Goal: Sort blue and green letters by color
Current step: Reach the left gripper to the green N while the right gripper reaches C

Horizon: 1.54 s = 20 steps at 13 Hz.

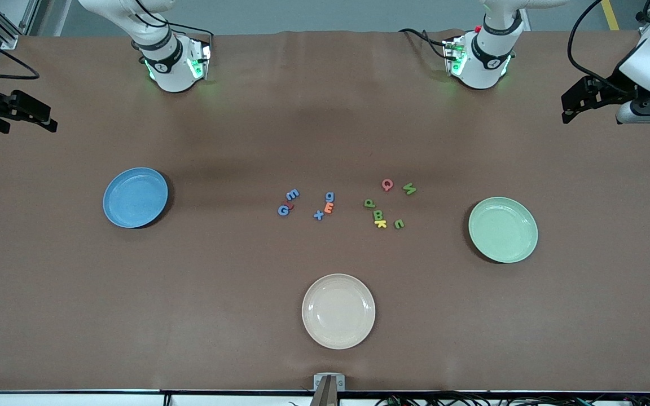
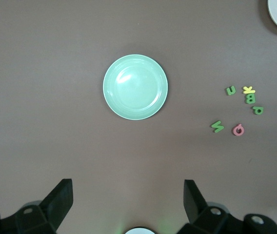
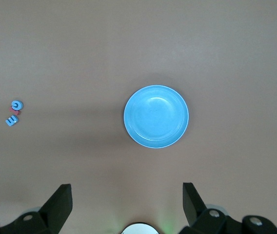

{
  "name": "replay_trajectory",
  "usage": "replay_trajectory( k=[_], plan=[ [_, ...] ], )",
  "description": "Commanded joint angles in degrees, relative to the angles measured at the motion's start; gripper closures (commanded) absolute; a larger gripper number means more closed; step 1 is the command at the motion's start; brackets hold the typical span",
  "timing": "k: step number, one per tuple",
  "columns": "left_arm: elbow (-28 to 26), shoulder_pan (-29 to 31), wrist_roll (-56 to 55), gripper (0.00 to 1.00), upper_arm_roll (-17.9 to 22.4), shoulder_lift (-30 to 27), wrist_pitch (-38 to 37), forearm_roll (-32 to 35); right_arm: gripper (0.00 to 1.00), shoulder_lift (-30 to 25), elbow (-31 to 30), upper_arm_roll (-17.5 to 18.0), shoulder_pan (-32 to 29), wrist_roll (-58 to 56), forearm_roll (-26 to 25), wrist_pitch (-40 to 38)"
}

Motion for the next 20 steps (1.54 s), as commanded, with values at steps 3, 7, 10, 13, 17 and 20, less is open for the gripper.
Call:
replay_trajectory(
  k=[3, 7, 10, 13, 17, 20],
  plan=[
    [1.9, 0.3, 1.3, 0.0, -0.3, 0.8, -0.9, -1.1, 0.0, -1.4, -1.2, -0.1, 0.2, 0.0, 0.2, 1.1],
    [3.2, -0.6, -0.2, 0.0, -0.8, 5.7, -1.6, -1.0, 0.0, -1.2, -0.6, -0.1, 0.3, 0.2, -0.4, 0.4],
    [-2.6, -0.5, -4.1, 0.0, -1.6, 8.6, 4.2, -2.6, 0.0, 2.1, 0.4, 0.0, 0.2, 0.8, -0.6, 0.4],
    [-10.9, -0.4, -10.8, 0.0, -5.2, 8.4, 13.9, -2.8, 0.0, 5.9, 1.2, -0.2, -0.3, 0.1, 0.1, 3.7],
    [-22.5, -0.5, -18.5, 0.0, -8.2, 10.7, 31.3, -2.8, 0.0, 13.2, 1.2, -0.2, 0.1, 0.4, -0.6, 6.1],
    [-25.5, -0.6, -27.9, 0.01, -11.8, 16.8, 42.1, -2.7, 0.0, 15.2, -1.3, 0.0, 3.5, 8.3, 0.3, 11.1]
  ],
)
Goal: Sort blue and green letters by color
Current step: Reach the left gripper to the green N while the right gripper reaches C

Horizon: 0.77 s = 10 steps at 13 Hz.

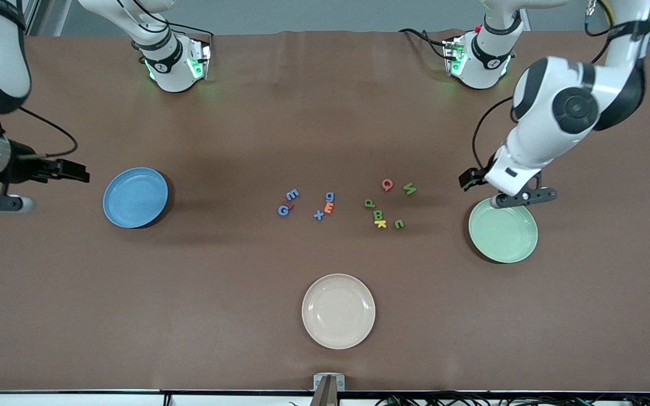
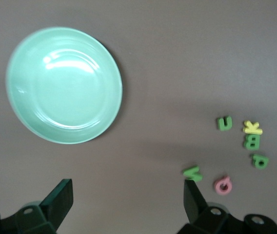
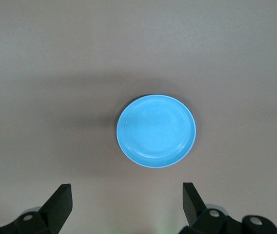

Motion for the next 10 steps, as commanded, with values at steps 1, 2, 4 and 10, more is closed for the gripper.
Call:
replay_trajectory(
  k=[1, 2, 4, 10],
  plan=[
    [-1.9, 0.1, -9.0, 0.01, -3.9, 5.0, 8.7, -0.4, 0.0, 0.8, -2.0, 0.0, 5.5, 11.2, 0.3, 4.8],
    [-2.1, -0.5, -12.7, 0.02, -4.7, 6.9, 10.6, 0.0, 0.0, 1.8, -2.5, 0.0, 8.7, 15.5, 0.3, 6.6],
    [-2.5, -3.8, -19.4, 0.03, -4.8, 9.8, 13.0, 0.4, 0.0, 3.8, -3.6, 0.0, 12.8, 21.0, 0.5, 10.7],
    [-6.1, -8.6, -37.2, 0.17, -4.8, 13.9, 16.6, 2.5, 0.0, 8.4, -11.5, -0.1, 25.6, 45.7, 2.3, 28.1]
  ],
)
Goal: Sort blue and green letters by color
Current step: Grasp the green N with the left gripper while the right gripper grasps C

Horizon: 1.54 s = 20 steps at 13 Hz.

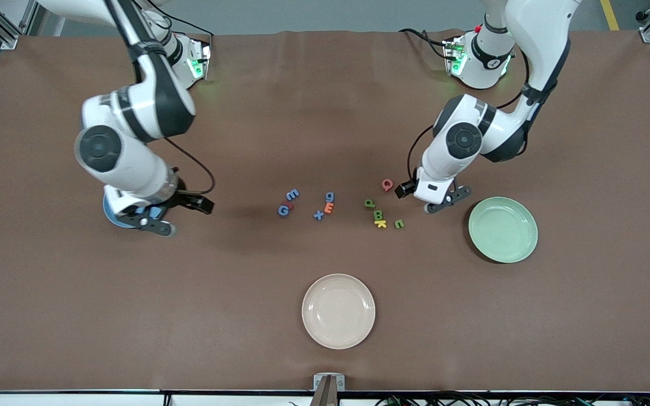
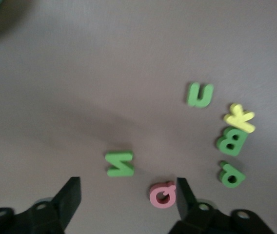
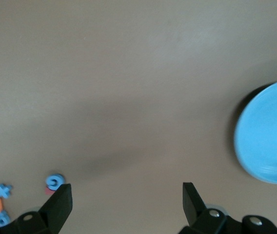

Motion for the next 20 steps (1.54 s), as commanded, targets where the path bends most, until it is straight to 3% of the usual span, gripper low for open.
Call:
replay_trajectory(
  k=[1, 6, 13, 14, 15, 16, 17, 20],
  plan=[
    [-3.0, 0.1, -8.4, 0.18, 0.1, 0.4, 4.4, 3.4, 0.0, 2.8, -0.8, -0.7, 4.5, 8.4, 0.6, 4.6],
    [-2.8, 0.3, -22.6, 0.24, 0.1, 5.3, 6.6, 14.4, 0.0, 9.9, -0.8, -0.7, 9.5, 18.1, 0.6, 13.5],
    [-2.2, 0.4, -24.0, 0.35, -0.1, 7.8, 9.1, 15.2, 0.02, 16.2, 1.0, -0.6, 10.3, 20.7, 0.9, 20.1],
    [-2.2, 0.3, -24.1, 0.4, -0.2, 7.8, 9.2, 15.2, 0.02, 17.0, 1.3, -0.6, 10.8, 21.7, 0.9, 20.5],
    [-2.2, 0.2, -24.1, 0.59, -0.2, 7.8, 9.1, 15.2, 0.02, 17.9, 2.3, -0.6, 11.3, 22.5, 0.8, 20.3],
    [-2.0, 0.3, -24.0, 0.87, -0.2, 7.6, 9.1, 15.2, 0.02, 19.2, 3.1, -0.6, 11.9, 23.1, 0.9, 20.5],
    [-1.8, 0.6, -23.6, 1.0, -0.2, 7.3, 9.1, 15.2, 0.02, 20.5, 4.0, -0.7, 12.6, 24.1, 0.8, 20.5],
    [-0.5, 1.7, -21.3, 1.0, -0.1, 5.3, 8.6, 15.2, 0.03, 22.2, 5.4, -0.6, 13.3, 24.8, 0.8, 20.7]
  ],
)
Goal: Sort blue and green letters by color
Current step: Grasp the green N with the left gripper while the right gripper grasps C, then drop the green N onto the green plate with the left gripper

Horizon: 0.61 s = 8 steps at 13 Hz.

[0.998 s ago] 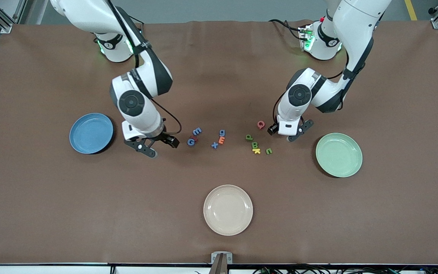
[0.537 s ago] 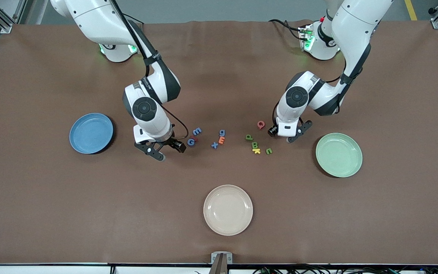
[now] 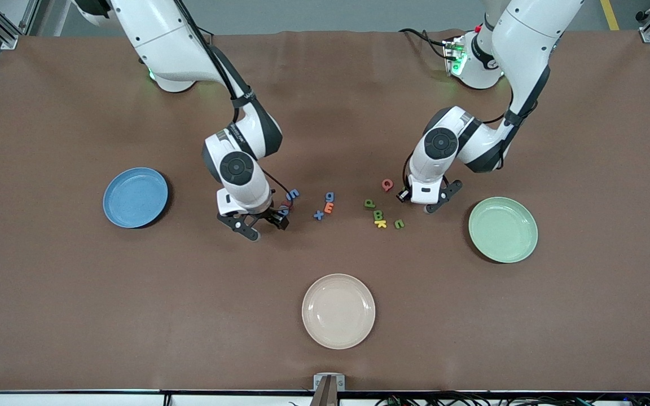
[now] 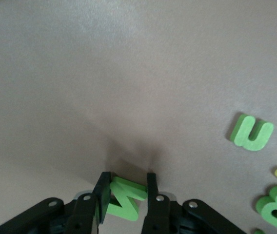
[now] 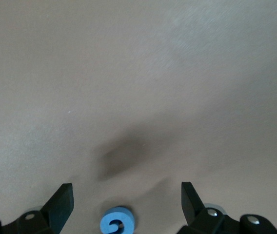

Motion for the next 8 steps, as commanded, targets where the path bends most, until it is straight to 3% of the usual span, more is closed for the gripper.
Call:
replay_trajectory(
  k=[1, 8],
  plan=[
    [2.0, 2.2, 3.1, 1.0, -0.2, -2.3, -0.5, 1.1, 0.03, 2.1, 2.4, -0.5, 0.6, 0.9, 0.8, -0.1],
    [7.2, 18.1, 31.7, 1.0, -0.2, -5.1, -5.1, 1.1, 0.1, 3.2, 2.3, -0.3, 2.2, 0.8, 2.4, 0.8]
  ],
)
